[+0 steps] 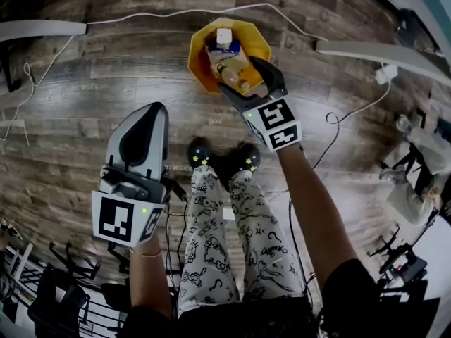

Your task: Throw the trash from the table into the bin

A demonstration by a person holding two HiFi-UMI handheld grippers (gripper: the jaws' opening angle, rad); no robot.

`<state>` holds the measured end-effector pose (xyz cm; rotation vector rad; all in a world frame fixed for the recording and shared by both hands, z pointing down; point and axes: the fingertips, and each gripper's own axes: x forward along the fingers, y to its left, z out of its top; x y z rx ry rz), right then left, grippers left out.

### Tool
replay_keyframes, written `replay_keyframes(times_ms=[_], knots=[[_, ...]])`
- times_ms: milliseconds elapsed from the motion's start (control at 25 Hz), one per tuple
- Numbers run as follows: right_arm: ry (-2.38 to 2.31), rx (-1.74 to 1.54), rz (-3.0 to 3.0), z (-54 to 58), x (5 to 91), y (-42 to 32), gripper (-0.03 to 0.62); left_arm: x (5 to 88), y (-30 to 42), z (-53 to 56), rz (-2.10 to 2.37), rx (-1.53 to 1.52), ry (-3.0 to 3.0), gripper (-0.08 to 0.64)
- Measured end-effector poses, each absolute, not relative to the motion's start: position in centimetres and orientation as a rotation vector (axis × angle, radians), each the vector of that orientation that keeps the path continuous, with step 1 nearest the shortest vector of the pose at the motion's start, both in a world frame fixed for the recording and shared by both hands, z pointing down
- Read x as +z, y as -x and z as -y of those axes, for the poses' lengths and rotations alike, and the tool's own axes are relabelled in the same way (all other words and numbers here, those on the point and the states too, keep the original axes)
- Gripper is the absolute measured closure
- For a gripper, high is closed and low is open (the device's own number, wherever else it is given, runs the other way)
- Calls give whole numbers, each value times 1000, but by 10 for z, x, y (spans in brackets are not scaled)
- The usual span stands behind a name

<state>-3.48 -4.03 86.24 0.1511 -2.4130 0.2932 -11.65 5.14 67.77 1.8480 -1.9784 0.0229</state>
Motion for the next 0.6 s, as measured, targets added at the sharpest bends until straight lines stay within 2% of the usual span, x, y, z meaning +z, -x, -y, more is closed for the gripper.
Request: replay_keyframes(times_ms=[440,480,520,600], knots=[[-180,297,2472,45,825,30,219,659,113,-42,1979,4,-1875,552],[-181,297,2474,44,822,29,236,658,112,-42,1976,6,-1877,552],[-189,306,2481,43,818,28,329,656,110,-43,1973,8,-1879,552],[-214,339,2499,43,810,25,372,652,109,-42,1969,13,-1883,552]])
